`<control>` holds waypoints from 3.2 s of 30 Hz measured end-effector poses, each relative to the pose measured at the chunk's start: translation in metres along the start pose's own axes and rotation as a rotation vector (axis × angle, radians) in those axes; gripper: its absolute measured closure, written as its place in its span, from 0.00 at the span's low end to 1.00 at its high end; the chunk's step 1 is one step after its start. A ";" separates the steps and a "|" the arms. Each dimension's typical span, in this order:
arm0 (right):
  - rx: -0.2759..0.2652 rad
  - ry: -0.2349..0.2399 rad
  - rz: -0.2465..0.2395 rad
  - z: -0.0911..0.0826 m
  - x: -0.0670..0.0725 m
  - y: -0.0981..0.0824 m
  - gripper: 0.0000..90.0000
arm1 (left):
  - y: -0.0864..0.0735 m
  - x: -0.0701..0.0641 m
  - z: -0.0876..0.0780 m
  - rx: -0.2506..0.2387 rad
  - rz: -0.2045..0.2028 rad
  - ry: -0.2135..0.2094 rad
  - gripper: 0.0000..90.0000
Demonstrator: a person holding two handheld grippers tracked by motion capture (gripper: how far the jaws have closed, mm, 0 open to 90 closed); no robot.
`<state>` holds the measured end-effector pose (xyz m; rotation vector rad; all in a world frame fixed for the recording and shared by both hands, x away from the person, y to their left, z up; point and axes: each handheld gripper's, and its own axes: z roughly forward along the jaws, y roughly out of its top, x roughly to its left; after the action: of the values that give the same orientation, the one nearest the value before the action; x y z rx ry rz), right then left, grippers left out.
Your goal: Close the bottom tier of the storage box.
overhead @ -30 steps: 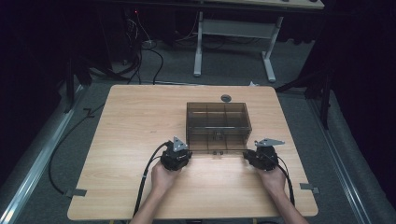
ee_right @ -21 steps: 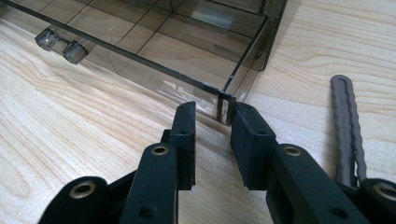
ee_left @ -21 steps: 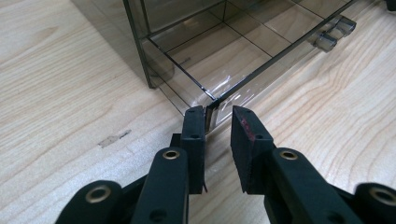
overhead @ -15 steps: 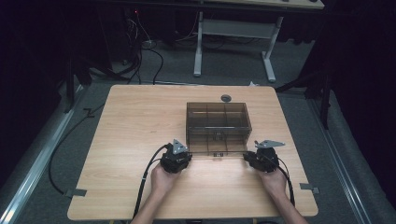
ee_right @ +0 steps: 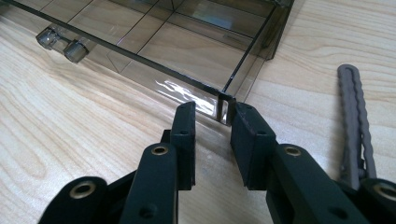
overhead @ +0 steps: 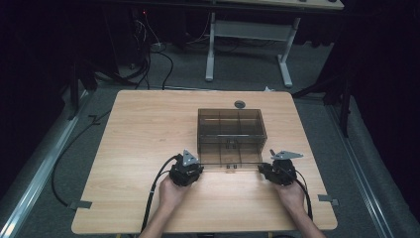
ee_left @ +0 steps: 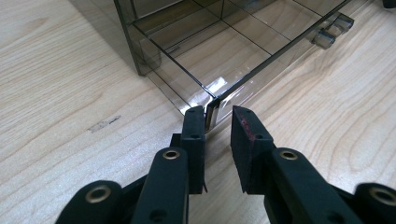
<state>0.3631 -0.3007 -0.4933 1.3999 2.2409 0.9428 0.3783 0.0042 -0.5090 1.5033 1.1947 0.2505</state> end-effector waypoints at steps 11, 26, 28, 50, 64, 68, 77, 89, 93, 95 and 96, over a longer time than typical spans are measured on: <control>-0.003 0.008 0.000 -0.004 0.003 -0.005 0.79 | -0.002 0.005 -0.010 0.085 0.097 0.034 0.84; -0.015 0.015 -0.004 -0.008 0.007 -0.012 0.79 | -0.007 -0.003 -0.010 0.008 -0.004 -0.013 0.84; -0.011 0.013 -0.007 -0.009 0.008 -0.012 0.79 | -0.008 -0.003 -0.011 0.011 0.000 -0.016 0.84; -0.012 0.036 -0.011 -0.020 0.014 -0.024 0.78 | -0.016 -0.010 -0.025 0.027 0.010 -0.024 0.84; -0.021 0.039 -0.020 -0.024 0.018 -0.030 0.77 | -0.022 -0.013 -0.033 0.028 0.015 -0.032 0.84; -0.020 0.046 -0.008 -0.027 0.020 -0.033 0.77 | -0.024 -0.014 -0.037 0.024 0.007 -0.038 0.84; -0.028 0.045 -0.020 -0.031 0.025 -0.038 0.77 | -0.026 -0.016 -0.041 0.024 0.011 -0.039 0.84; -0.012 0.069 -0.011 -0.032 0.027 -0.038 0.70 | -0.027 -0.017 -0.041 -0.035 -0.050 -0.030 0.74; -0.016 0.052 -0.012 -0.039 0.028 -0.039 0.62 | -0.019 -0.010 -0.053 -0.048 -0.036 -0.035 0.60; -0.038 0.034 -0.004 -0.047 0.025 -0.042 0.61 | -0.013 -0.005 -0.058 -0.088 -0.035 -0.066 0.57; -0.045 0.021 0.001 -0.050 0.023 -0.044 0.60 | -0.011 -0.001 -0.061 -0.085 -0.037 -0.047 0.56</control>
<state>0.2943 -0.3113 -0.4859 1.3775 2.2206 1.0064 0.3280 0.0394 -0.4972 1.4049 1.1595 0.2377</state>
